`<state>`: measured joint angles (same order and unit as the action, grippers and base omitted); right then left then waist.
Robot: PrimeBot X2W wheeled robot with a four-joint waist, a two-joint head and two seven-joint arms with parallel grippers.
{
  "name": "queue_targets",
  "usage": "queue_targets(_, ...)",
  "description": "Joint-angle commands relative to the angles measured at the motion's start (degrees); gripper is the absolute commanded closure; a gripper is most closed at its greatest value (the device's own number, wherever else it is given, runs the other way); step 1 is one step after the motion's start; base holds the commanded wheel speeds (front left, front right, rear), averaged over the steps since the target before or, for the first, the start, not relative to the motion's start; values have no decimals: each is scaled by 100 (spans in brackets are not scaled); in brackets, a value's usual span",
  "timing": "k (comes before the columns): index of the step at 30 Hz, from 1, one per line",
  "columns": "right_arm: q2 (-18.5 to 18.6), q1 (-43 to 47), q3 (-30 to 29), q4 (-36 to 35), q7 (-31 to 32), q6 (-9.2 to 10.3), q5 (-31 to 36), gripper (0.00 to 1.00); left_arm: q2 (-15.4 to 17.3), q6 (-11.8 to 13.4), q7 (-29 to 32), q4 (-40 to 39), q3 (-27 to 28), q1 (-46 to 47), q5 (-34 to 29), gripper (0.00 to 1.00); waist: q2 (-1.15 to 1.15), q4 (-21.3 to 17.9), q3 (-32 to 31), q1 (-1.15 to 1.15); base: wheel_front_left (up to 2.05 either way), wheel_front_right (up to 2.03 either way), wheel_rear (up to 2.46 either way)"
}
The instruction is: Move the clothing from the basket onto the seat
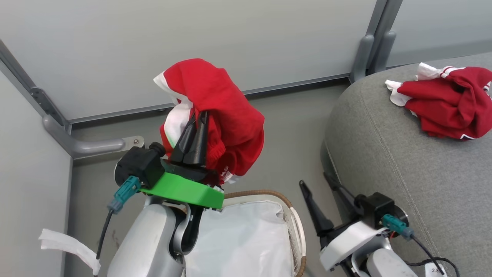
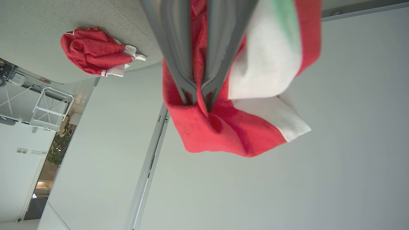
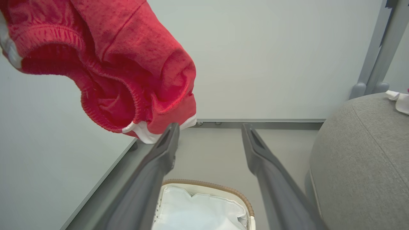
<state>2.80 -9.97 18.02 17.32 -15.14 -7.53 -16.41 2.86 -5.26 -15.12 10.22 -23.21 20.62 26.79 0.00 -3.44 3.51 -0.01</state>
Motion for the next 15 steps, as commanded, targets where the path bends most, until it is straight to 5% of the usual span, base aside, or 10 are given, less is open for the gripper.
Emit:
queue_targets(1,26,46,104,0,0,8,-46,0,12,32,-4,-84,-23,73,-45,100,0,22,-30,1,0,0,0)
queue_targets(15,25,-772,1109,279,0,8,-322,0,13,105,-4,-378,-748,148,124,100,0,373,43,1,0,0,0)
